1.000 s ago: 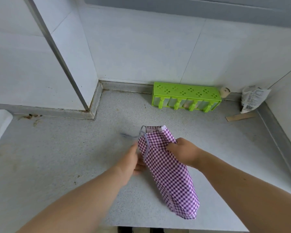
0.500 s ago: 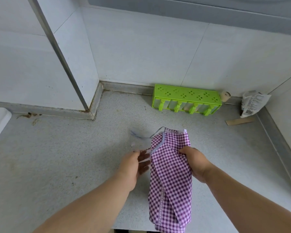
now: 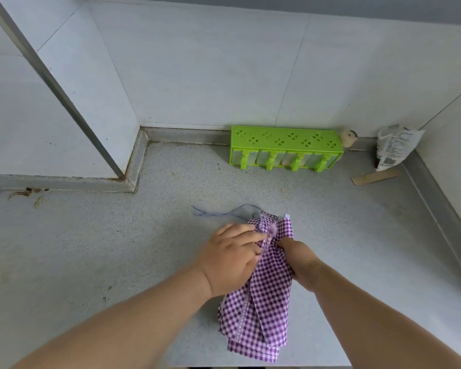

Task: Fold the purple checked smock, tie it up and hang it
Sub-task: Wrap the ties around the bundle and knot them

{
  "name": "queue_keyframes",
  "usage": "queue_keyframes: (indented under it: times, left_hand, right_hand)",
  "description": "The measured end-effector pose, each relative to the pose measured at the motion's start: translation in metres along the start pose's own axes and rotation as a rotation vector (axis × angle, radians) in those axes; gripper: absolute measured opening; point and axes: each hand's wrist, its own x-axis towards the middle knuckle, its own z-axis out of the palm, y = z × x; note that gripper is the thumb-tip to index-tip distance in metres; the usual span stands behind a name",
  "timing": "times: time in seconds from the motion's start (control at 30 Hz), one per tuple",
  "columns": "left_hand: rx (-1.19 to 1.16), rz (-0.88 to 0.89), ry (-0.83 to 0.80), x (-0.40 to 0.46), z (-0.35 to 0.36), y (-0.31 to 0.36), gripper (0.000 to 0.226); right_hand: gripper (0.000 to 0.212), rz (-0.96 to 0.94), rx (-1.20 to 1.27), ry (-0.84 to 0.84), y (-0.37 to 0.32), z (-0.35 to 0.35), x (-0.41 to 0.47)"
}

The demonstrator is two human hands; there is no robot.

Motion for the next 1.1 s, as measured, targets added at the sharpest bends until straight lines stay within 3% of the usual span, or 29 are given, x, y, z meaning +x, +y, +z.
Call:
queue_keyframes:
  times: [0.1, 0.2, 0.27, 0.4, 0.47, 0.53, 0.7, 0.77, 0.87, 0.97, 1.1]
  left_hand:
    - [0.26, 0.34, -0.11, 0.018, -0.001, 0.003, 0.023]
    - [0.389, 0.443, -0.335, 0.034, -0.005, 0.009, 0.033]
    - [0.398, 0.318, -0.476, 0.038, -0.004, 0.01, 0.031]
    - [0.351, -0.097, -0.628, 0.047, 0.0, 0.007, 0.022]
    - [0.364, -0.224, -0.667, 0.053, 0.001, 0.012, 0.021]
    - [0.399, -0.216, -0.619, 0.058, 0.003, 0.021, 0.023]
    - [0.347, 0.007, -0.518, 0.06, 0.013, 0.035, 0.032]
    - [0.359, 0.029, -0.577, 0.061, 0.014, 0.037, 0.033]
    - [0.62, 0.066, -0.758, 0.062, 0.013, 0.039, 0.033]
    - [0.72, -0.04, -0.898, 0.063, 0.015, 0.032, 0.033]
    - [0.608, -0.201, -0.844, 0.066, 0.014, 0.025, 0.031]
  right_hand:
    - [0.03, -0.052, -0.069, -0.021, -0.005, -0.003, -0.002]
    - [0.043, -0.004, -0.099, -0.006, -0.005, -0.002, 0.0]
    - [0.045, 0.0, -0.132, 0.008, -0.006, 0.001, 0.002]
    - [0.036, 0.008, -0.185, 0.003, -0.006, 0.001, 0.0]
    - [0.035, 0.003, -0.214, 0.004, -0.006, 0.001, 0.002]
    - [0.038, -0.012, -0.238, 0.012, -0.005, 0.001, 0.007]
    - [0.039, -0.048, -0.235, 0.013, -0.002, 0.001, 0.017]
    - [0.043, -0.056, -0.228, -0.002, -0.002, 0.002, 0.018]
    - [0.044, -0.037, -0.284, -0.008, -0.008, 0.004, 0.015]
    - [0.041, 0.078, -0.273, -0.021, -0.016, 0.005, 0.009]
    - [0.047, -0.004, -0.365, -0.008, -0.01, 0.003, 0.02]
